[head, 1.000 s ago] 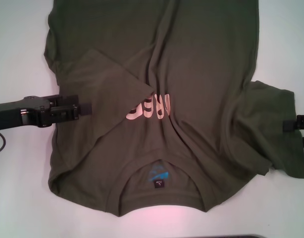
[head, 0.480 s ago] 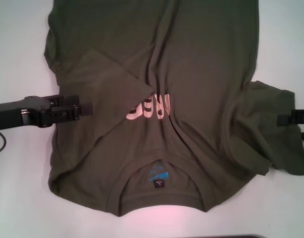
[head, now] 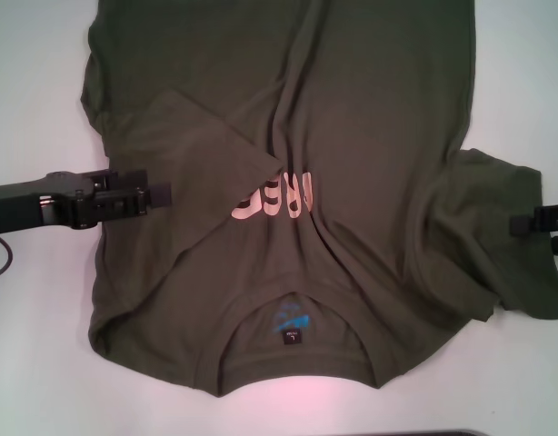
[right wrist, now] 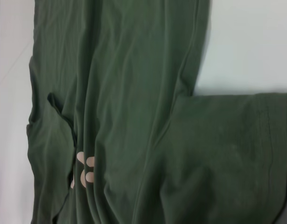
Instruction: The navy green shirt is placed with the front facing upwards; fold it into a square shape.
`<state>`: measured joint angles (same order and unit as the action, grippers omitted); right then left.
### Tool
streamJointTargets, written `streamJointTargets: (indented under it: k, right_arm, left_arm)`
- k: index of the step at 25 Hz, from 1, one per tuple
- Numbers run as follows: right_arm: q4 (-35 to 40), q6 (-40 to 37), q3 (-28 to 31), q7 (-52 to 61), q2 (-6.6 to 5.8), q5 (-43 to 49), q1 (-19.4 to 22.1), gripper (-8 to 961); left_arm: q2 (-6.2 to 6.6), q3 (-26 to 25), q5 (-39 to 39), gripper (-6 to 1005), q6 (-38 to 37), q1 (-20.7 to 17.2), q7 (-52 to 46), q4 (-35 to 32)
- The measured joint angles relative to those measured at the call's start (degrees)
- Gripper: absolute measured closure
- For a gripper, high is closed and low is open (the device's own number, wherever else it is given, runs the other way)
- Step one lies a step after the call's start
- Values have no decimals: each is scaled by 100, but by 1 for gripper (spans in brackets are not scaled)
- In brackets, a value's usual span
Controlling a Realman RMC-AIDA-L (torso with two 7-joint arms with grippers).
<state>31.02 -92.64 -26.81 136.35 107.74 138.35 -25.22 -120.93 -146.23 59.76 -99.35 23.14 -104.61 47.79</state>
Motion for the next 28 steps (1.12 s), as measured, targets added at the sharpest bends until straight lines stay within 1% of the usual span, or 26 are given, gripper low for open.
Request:
streamJointTargets:
  k: [8,16,21,24,28]
  right_arm:
    - [1,-15,5,46,-56,6,60,499]
    - [1,-67,38,50,-106,8,98,719]
    - [1,-73,-6,47,-107,8,97,937]
    - [51,-183,-9,48,-147,8,102,940]
    - [516,-365,53,243,-174,10,227,942]
  left_arm:
    - [0,3,0,280,-9,24,-6,3]
    - [0,-10,0,280,-54,32,-7,3]
    - [0,-11,0,280,-58,26,-7,3]
    - [0,-11,0,280,-58,28,-7,3]
    - [1,-11,0,280,-58,35,-7,2]
